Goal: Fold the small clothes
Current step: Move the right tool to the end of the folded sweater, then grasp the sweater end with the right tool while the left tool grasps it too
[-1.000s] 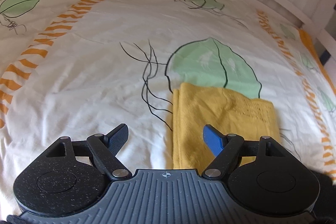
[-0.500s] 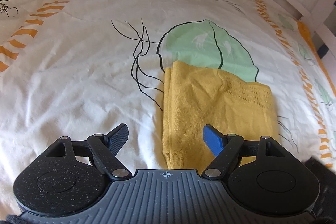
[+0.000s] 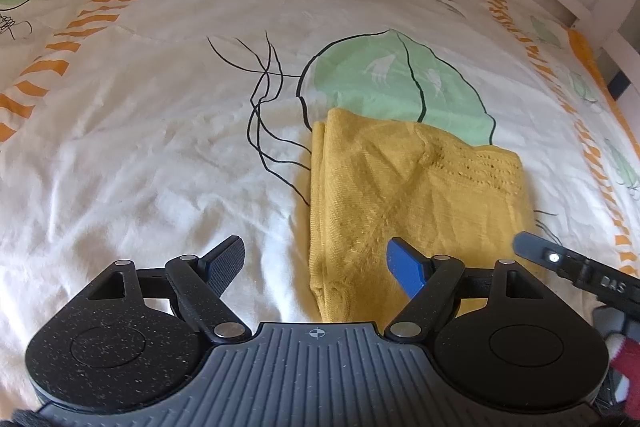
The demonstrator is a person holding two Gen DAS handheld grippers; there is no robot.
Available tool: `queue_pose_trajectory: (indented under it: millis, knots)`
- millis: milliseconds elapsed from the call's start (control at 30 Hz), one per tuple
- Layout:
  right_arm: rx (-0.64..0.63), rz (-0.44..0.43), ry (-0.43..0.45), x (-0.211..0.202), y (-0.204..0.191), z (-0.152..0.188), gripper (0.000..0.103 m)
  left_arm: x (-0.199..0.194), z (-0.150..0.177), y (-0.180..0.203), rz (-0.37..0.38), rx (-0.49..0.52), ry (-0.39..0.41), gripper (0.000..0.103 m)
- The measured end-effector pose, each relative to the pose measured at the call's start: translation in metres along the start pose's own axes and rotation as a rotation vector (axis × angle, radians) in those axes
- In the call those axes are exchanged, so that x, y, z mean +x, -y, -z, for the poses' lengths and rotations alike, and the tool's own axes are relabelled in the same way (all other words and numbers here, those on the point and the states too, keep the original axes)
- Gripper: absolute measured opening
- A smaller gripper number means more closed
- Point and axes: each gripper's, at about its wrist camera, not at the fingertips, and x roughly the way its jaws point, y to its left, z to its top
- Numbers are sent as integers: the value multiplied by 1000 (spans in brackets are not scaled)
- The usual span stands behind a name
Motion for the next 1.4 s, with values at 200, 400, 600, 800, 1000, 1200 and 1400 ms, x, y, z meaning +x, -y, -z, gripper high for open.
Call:
queue_pose_trajectory:
  millis: [200,400,600,800,1000,1200,1400]
  knots:
    - [59,-77,-20,18,9,-3,101,-2,1,-7,25,-31,7,77]
    - [26,-136,-50,33,8,-10,103,0,11,-14,97,-64,-15,77]
    - [37,-193,-47,33,17,-11,103,3,26,-10,207,-115,-84,77]
    - [13,-224,-51,32,20,-11,103,22,38,7,197,-63,-165,77]
    - [12,-254,-55,31,24,-12,103,35,41,12,200,-42,-137,78]
    - [20,-287,-51,33,29,-13,103,46,36,14,256,-69,-73,78]
    - [32,-310,-45,32,32,-13,103,46,40,21,334,-69,-102,74]
